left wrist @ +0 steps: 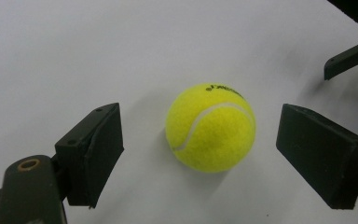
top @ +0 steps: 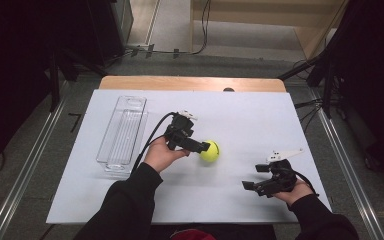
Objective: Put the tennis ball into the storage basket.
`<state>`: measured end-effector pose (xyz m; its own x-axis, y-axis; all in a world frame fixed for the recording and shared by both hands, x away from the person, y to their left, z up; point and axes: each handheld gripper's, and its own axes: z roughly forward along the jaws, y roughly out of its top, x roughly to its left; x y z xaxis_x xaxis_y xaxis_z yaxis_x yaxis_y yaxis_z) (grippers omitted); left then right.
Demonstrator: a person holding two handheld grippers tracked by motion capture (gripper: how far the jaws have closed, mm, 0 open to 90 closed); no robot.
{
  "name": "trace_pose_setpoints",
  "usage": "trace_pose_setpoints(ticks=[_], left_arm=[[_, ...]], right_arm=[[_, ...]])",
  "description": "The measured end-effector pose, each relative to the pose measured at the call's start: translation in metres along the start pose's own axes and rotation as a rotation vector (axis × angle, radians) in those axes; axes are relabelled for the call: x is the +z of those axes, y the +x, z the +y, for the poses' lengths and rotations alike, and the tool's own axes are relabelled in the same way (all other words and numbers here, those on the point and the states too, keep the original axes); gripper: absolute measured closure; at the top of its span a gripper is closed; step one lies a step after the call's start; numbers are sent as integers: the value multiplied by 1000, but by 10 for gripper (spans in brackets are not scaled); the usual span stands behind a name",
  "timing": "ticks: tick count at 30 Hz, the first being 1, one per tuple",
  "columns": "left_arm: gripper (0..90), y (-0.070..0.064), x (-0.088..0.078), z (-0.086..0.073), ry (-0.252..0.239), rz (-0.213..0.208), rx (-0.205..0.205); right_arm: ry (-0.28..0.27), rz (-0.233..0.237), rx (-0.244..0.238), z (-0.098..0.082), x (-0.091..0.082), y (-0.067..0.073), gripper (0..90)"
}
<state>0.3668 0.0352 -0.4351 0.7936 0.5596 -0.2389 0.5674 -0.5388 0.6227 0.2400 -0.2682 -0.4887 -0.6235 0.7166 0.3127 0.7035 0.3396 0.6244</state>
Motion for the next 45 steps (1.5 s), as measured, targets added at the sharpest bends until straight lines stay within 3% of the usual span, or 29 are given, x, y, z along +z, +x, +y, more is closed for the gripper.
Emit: trace_pose_setpoints(ticks=[4, 15, 22, 38, 45], left_arm=[[153, -3, 5, 4, 2, 11, 7], [153, -9, 13, 14, -18, -10, 22], [153, -12, 16, 13, -60, -13, 42], [153, -14, 28, 9, -28, 4, 60], [151, -12, 36, 4, -21, -15, 51]], right_arm=[[-4, 1, 0, 0, -1, 0, 72], [-1, 1, -2, 0, 0, 0, 72], [1, 4, -4, 0, 0, 0, 73], [0, 7, -3, 0, 0, 0, 72], [3, 6, -2, 0, 1, -1, 73]])
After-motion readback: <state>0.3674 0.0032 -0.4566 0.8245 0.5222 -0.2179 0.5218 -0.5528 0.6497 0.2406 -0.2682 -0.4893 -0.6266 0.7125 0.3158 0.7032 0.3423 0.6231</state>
